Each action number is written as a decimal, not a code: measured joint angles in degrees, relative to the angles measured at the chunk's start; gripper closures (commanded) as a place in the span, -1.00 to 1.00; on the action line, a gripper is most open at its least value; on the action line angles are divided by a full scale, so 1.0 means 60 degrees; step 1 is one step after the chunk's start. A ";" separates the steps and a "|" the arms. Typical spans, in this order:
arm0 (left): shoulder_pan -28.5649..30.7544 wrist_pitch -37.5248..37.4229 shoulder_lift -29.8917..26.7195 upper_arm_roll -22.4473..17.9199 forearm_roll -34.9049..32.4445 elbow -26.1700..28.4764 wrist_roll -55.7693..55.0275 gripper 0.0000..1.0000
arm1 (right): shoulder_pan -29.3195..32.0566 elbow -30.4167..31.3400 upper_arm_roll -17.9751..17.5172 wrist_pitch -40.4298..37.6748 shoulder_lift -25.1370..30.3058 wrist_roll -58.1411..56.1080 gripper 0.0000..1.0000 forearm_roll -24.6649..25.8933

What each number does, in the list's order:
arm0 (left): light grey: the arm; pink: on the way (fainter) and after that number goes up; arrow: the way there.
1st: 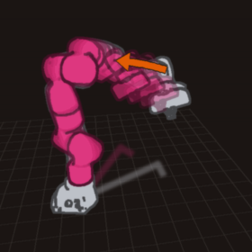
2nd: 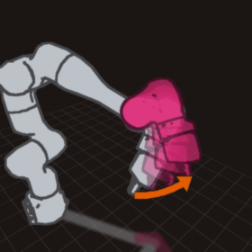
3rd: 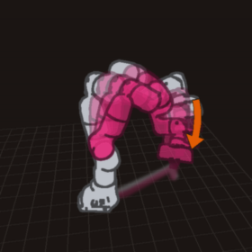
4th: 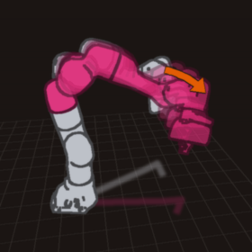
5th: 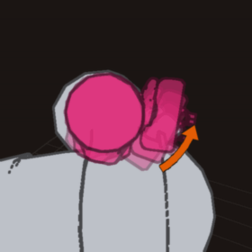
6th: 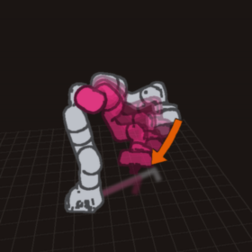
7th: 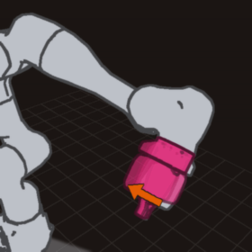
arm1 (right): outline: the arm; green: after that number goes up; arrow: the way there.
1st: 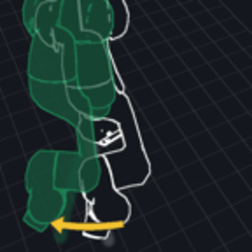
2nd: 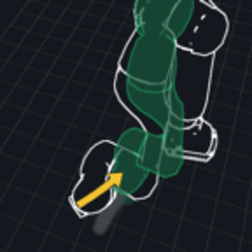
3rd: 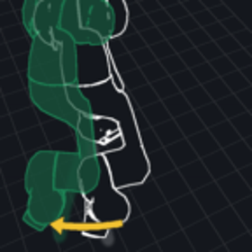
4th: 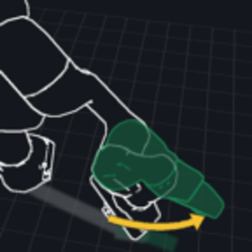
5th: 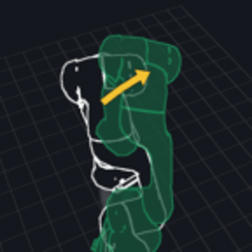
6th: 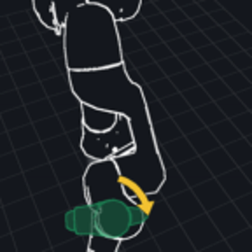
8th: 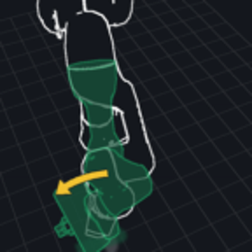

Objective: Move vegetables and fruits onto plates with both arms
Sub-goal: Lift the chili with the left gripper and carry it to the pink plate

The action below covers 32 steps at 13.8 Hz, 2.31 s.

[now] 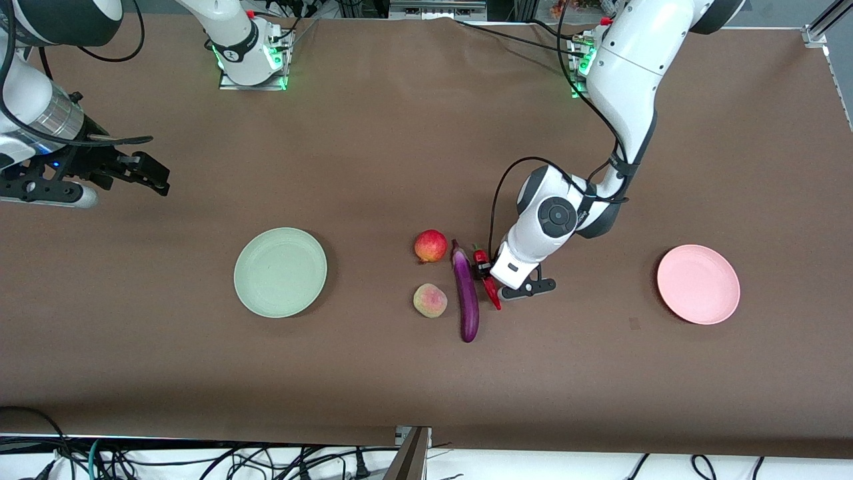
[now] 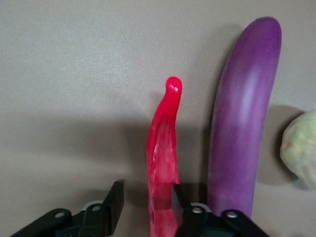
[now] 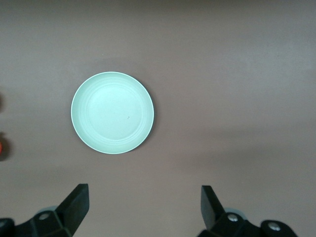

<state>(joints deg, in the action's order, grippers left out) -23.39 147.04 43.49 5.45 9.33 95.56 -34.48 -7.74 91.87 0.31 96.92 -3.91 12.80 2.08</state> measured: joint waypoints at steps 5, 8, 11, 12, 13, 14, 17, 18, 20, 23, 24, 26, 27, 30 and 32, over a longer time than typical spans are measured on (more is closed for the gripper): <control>0.0002 0.0255 0.0029 -0.0008 0.0006 0.0000 -0.0261 0.03 | 0.0002 0.0000 0.0015 0.0002 -0.0006 0.0000 -1.00 0.0000; 0.0005 0.0268 0.0013 -0.0014 0.0006 -0.0024 -0.0432 0.03 | 0.0002 0.0000 0.0016 0.0003 -0.0006 0.0000 -1.00 0.0000; -0.0009 0.0268 0.0019 -0.0009 0.0006 0.0001 -0.0432 0.50 | 0.0002 0.0000 0.0017 0.0004 -0.0006 0.0000 -1.00 0.0000; -0.0017 0.0268 0.0029 -0.0009 0.0006 0.0010 -0.0431 0.94 | 0.0002 0.0000 0.0016 0.0008 -0.0006 0.0000 -1.00 0.0000; -0.0037 0.0268 0.0049 -0.0007 0.0006 0.0011 -0.0422 1.00 | 0.0001 0.0000 0.0016 0.0023 -0.0006 0.0000 -1.00 0.0000; -0.0074 0.0269 0.0050 -0.0006 0.0006 0.0008 -0.0417 1.00 | -0.0002 0.0000 0.0014 0.0042 -0.0006 0.0000 -1.00 0.0000; -0.0119 0.0171 0.0017 -0.0018 0.0006 -0.0009 -0.0418 1.00 | -0.0018 0.0000 -0.0012 0.0070 -0.0006 0.0000 -1.00 0.0000; -0.0112 -0.0185 -0.0088 -0.0060 0.0006 -0.0037 -0.0418 1.00 | -0.0020 0.0000 -0.0014 0.0075 -0.0006 0.0000 -1.00 0.0000; -0.0108 -0.1533 -0.0552 -0.0321 -0.0154 -0.0173 -0.0365 1.00 | -0.0020 0.0000 -0.0014 0.0201 -0.0007 0.0000 -1.00 0.0001; 0.0023 -0.4003 -0.1621 -0.0811 -0.0933 -0.0300 -0.0317 1.00 | -0.0020 0.0001 -0.0014 0.0454 -0.0013 0.0000 -1.00 0.0002; 0.0148 -0.4821 -0.1954 -0.0901 -0.1257 -0.0320 -0.0229 1.00 | -0.0020 0.0001 -0.0014 0.0473 -0.0016 0.0000 -1.00 0.0002; 0.0601 -0.6261 -0.2434 -0.0992 -0.2091 -0.0334 0.0416 1.00 | -0.0013 0.0001 -0.0006 0.0493 -0.0021 0.0005 -1.00 0.0002; 0.0940 -0.6652 -0.2555 -0.1007 -0.2427 -0.0335 0.1151 1.00 | -0.0003 0.0001 0.0005 0.0502 -0.0021 0.0010 -1.00 0.0001; 0.2347 -0.6904 -0.2553 -0.1045 -0.2689 -0.0326 0.4828 1.00 | -0.0017 0.0062 -0.0008 0.0500 -0.0181 0.0010 -1.00 -0.0001; 0.3435 -0.6829 -0.2341 -0.1054 -0.2691 -0.0302 0.7501 1.00 | -0.0110 0.0084 -0.0053 0.0525 -0.0512 0.0010 -1.00 -0.0004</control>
<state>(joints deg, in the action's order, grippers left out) -2.78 106.06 29.45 -0.88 -6.82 93.75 10.52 -8.40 92.37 -0.01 100.07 -6.98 12.86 2.05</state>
